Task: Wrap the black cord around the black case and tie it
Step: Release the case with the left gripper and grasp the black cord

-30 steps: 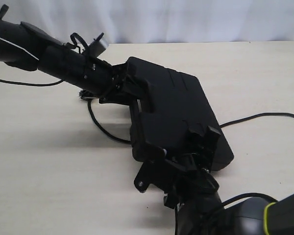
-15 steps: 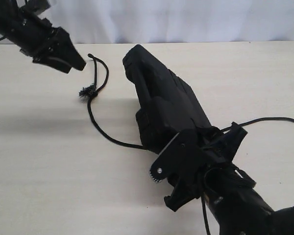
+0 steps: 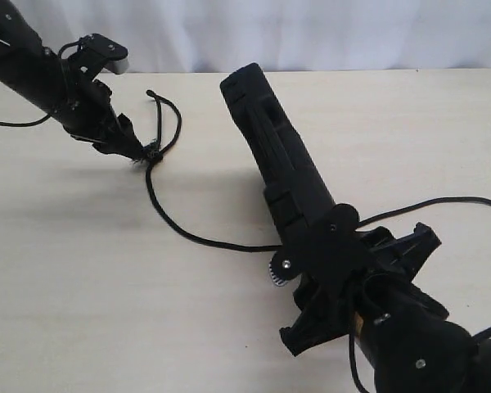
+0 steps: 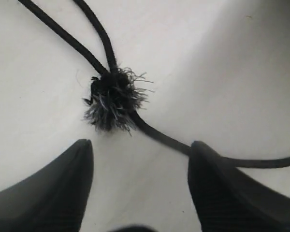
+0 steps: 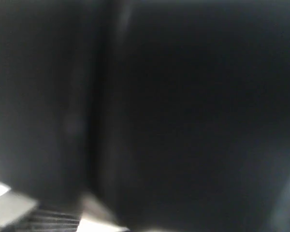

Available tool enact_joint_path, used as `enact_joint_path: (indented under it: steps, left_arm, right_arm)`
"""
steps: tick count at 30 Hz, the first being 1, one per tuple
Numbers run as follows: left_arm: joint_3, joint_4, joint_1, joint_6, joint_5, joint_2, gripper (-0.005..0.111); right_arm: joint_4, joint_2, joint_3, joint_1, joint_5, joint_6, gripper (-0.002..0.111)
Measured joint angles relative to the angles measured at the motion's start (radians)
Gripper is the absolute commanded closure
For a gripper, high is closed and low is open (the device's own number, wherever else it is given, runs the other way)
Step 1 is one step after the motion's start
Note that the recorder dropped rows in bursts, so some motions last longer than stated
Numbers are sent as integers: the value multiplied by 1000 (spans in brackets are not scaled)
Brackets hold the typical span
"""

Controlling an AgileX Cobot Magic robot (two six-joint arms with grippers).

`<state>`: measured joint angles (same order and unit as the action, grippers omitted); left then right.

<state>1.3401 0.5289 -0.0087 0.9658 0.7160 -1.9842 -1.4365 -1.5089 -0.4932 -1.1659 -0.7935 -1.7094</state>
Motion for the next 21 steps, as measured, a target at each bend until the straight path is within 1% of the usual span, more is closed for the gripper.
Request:
enact_joint_path:
  steps: [2,4,7,8,10,11,12,13,14,16,17,18,19,20,21]
  left_arm:
    - [0,0,-2,0,-28,-16,52]
    - [0,0,-2,0,-60,-71,52]
    - [0,22,-2,7,-162,-95,52]
    - [0,88,-2,50,-184,-101,52]
    - [0,297,-2,190,-171,-127,52]
    - [0,363,-6,214,-169,-137,52]
    - [0,374,-12,219,-180,-151,52]
    - [0,368,-19,221,-236,-173,52]
    - [0,370,-26,224,-259,-188,52]
    - [0,398,-37,232,-257,-213,52]
    - [0,400,-46,233,-264,-223,54]
    - [0,407,-66,240,-309,-236,74]
    - [0,414,-81,240,-346,-240,97]
    - [2,419,-83,240,-362,-241,107]
    - [3,426,-83,240,-366,-242,107]
  right_arm:
    - [20,28,0,0,7,14,104]
    - [64,88,0,0,16,72,104]
    - [227,175,0,0,22,285,104]
    - [259,192,2,0,34,331,104]
    - [257,185,14,0,68,344,104]
    - [241,174,14,0,72,341,104]
    - [232,167,14,0,77,327,104]
    - [227,163,14,0,85,313,104]
    - [227,165,14,0,87,307,104]
    - [225,165,14,0,95,286,104]
    - [223,165,14,0,97,285,104]
    - [223,163,15,0,99,285,104]
    - [223,163,15,0,104,283,104]
    - [223,163,15,0,108,283,104]
    - [223,163,15,0,112,281,104]
